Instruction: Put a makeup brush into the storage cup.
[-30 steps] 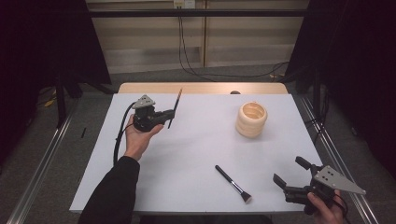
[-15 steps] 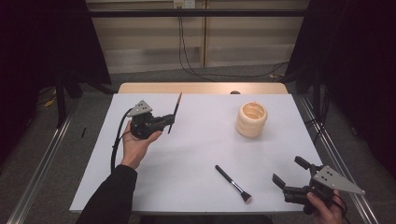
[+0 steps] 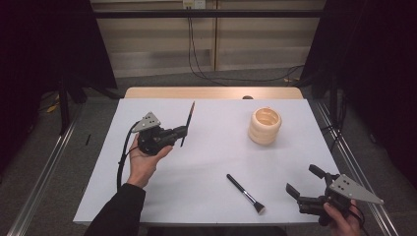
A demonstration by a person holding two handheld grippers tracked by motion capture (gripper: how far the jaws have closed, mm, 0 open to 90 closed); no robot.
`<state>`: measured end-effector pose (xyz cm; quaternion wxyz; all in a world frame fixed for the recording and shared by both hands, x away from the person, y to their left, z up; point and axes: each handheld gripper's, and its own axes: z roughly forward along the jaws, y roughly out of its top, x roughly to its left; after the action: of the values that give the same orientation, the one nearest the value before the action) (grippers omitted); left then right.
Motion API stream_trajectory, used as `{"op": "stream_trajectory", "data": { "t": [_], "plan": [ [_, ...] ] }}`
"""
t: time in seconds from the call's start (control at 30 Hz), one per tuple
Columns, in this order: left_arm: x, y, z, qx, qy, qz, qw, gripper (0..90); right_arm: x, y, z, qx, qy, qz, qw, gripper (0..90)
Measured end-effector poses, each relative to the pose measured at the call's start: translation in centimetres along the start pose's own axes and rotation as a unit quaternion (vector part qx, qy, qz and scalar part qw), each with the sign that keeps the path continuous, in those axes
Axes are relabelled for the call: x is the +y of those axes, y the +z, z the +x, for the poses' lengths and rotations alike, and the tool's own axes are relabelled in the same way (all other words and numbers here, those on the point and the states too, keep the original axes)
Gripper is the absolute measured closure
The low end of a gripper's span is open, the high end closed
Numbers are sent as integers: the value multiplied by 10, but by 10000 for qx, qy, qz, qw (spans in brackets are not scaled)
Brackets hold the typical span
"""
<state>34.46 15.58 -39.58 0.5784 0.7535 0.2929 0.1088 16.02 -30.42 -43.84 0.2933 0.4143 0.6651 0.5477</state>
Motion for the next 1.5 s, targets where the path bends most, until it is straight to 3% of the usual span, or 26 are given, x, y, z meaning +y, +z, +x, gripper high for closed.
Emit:
{"op": "stream_trajectory", "data": {
  "t": [0.03, 0.1, 0.13, 0.33, 0.47, 0.6, 0.63, 0.7, 0.77, 0.83, 0.93, 1.0, 1.07, 1.37, 1.5],
  "plan": [
    [-1, -2, -2, 57, -26, 13, 10000, 844, 0, 0, 0, 12, 3, 7, 10000, 0],
    [-3, -4, -4, -71, -47, -57, 9999, 844, 0, 1, 1, 12, 5, -9, 10000, 0],
    [-3, -6, -6, 2, -33, -20, 10000, 844, 0, 1, 1, 37, 3, -7, 10000, 0],
    [-9, -13, -22, -7, 64, 2, 10000, 844, 1, 5, 4, 199, -83, 8, 9998, 0],
    [-13, -16, -29, -165, 56, -47, 9998, 844, 1, 6, 5, 253, -84, -6, 9996, 0],
    [-16, -21, -41, -94, 13, -89, 9999, 844, 1, 7, 5, 306, -52, 15, 9995, 0],
    [-17, -21, -45, -243, -43, -170, 9996, 844, 1, 8, 6, 305, -69, 2, 9995, 0],
    [-19, -22, -54, -52, 95, -59, 9999, 844, 1, 9, 6, 343, -71, 15, 9994, 0],
    [-21, -22, -60, -239, 76, -85, 9997, 844, 2, 10, 7, 376, -108, 21, 9992, 0],
    [-22, -22, -65, -264, 84, -78, 9996, 844, 2, 11, 7, 395, -99, 26, 9992, 0],
    [-26, -20, -68, -395, 112, -71, 9991, 844, 3, 12, 8, 410, -59, -2, 9991, 0],
    [-28, -20, -70, -272, 123, -54, 9995, 844, 3, 12, 8, 483, 6, -9, 9988, 0],
    [-29, -17, -69, -384, 60, -36, 9992, 844, 5, 12, 9, 486, 102, -59, 9987, 0],
    [-29, -18, -70, -463, -18, -124, 9989, 844, 12, 19, 14, 660, -12, -111, 9978, 0],
    [-30, -16, -74, -452, 1, -68, 9990, 844, 15, 23, 17, 749, 101, -170, 9970, 0]
  ]
}}
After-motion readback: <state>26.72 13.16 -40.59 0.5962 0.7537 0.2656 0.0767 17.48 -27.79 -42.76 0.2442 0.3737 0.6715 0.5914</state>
